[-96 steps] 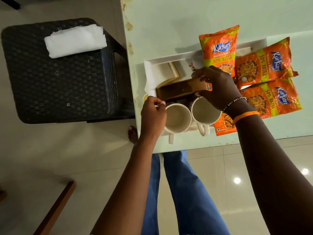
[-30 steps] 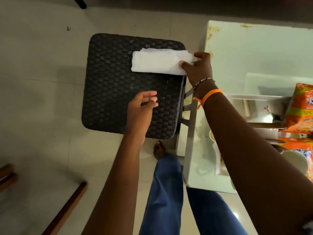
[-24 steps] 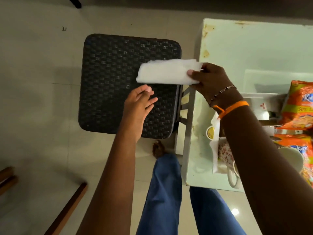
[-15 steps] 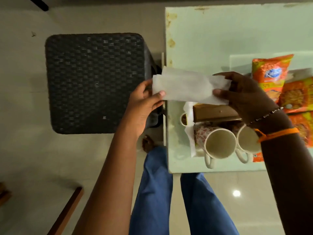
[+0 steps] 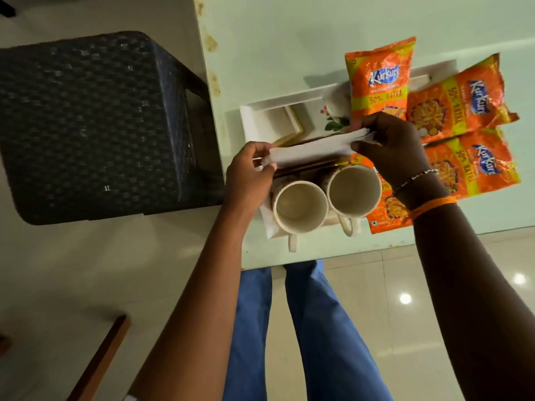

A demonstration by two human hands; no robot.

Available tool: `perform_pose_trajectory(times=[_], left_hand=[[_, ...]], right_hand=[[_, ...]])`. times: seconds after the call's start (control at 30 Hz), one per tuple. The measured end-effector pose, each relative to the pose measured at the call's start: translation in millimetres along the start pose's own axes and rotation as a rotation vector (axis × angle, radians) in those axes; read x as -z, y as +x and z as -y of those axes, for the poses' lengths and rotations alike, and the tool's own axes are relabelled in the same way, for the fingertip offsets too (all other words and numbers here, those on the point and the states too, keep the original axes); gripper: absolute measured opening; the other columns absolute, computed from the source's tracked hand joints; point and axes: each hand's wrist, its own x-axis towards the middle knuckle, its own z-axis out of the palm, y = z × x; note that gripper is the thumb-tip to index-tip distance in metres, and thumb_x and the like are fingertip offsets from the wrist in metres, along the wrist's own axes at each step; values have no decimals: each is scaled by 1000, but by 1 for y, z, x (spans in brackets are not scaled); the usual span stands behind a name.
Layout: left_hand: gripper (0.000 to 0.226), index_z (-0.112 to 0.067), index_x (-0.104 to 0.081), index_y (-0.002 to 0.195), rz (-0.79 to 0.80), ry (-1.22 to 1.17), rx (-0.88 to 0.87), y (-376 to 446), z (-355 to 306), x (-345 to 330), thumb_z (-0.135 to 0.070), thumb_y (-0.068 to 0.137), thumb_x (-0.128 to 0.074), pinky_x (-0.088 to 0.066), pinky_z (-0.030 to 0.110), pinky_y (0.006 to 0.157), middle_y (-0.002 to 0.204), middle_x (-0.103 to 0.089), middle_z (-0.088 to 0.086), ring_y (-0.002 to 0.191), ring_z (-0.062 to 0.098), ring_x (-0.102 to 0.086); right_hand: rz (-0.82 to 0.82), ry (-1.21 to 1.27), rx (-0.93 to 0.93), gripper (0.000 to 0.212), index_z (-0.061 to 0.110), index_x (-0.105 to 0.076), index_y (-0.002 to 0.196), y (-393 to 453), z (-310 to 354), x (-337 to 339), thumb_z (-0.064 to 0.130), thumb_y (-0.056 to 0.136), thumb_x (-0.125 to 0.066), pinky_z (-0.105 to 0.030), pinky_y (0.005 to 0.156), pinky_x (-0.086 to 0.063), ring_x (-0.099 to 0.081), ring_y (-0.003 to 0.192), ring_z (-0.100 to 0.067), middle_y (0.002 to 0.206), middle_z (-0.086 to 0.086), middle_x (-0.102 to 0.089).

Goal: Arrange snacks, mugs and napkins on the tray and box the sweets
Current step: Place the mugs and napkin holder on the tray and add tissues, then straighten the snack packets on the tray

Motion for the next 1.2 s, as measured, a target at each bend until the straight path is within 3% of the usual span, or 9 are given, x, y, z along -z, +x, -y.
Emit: perform_pose_trajectory(times=[0.17, 0.33, 0.47, 0.6, 0.77, 0.87, 0.97, 1.07, 1.2], left_hand=[[34, -17, -54, 117, -68, 19, -2, -6, -1, -9, 0, 87, -50, -45, 35, 100, 123, -58, 2, 116, 16, -54], [27, -16, -58, 111, -163, 149, -195, -22, -9, -20, -5, 87, -52, -44, 16, 94, 120, -59, 2, 103, 5, -55], [20, -16, -61, 100, -198, 282, -396, -41, -22, -45, -5, 85, -54, -34, -1, 81, 112, -59, 1, 106, 10, -51], [26, -17, -59, 106, -133, 435, -499, -48, -30, -77, -6, 82, -56, -38, 20, 96, 120, -56, 2, 117, 16, -46], [59, -19, -45, 129, -109, 657, -463, -27, -40, -87, 1, 76, -61, -12, 46, 116, 137, -47, 4, 136, 24, -33], [62, -22, -41, 134, -41, 682, -416, -19, -47, -85, 1, 79, -59, -5, 47, 117, 140, -46, 1, 138, 23, -31], [48, -22, -46, 130, -18, 632, -367, -15, -48, -83, -6, 86, -55, -12, 47, 116, 136, -50, 0, 131, 22, -40], [47, -21, -47, 130, -12, 659, -353, -9, -45, -81, -7, 86, -56, -17, 49, 116, 134, -51, 1, 128, 24, -43], [55, -25, -48, 129, 16, 757, -383, 0, -46, -83, -1, 81, -60, -15, 49, 115, 132, -53, 1, 126, 25, -45]], right_hand=[[-66, 104, -31, 36, -2, -59, 109, -1, -15, 7, -14, 75, -58, -4, 79, -47, -58, 77, 18, 108, -4, -60], [-218, 58, -130, 31, 2, -61, 107, -5, -39, 30, -6, 78, -58, -4, 69, -47, -58, 92, -13, 112, -9, -64], [-341, -136, -121, 37, 5, -56, 112, 5, -55, 43, 0, 76, -60, -34, 86, -51, -58, 101, -25, 120, -15, -60], [-208, -444, 52, 59, 9, -46, 125, 20, -57, 40, 7, 70, -69, -43, 99, -43, -41, 122, -37, 131, -21, -42], [-183, -509, 76, 51, 4, -41, 121, 38, -59, 24, 16, 77, -63, -47, 76, -52, -50, 110, -38, 128, -21, -41], [-232, -437, 86, 37, -1, -44, 111, 37, -62, 27, 14, 80, -59, -41, 66, -47, -55, 94, -37, 121, -21, -46], [-163, -493, 138, 27, 3, -53, 101, 13, -69, 31, 15, 78, -61, -41, 72, -47, -52, 101, -37, 114, -21, -52], [-21, -636, 144, 34, 9, -58, 103, -19, -81, 23, 23, 74, -68, -51, 90, -42, -43, 115, -42, 120, -20, -53], [-5, -692, 131, 49, 15, -54, 114, -34, -93, 10, 36, 74, -70, -55, 96, -38, -42, 119, -44, 128, -19, -51]])
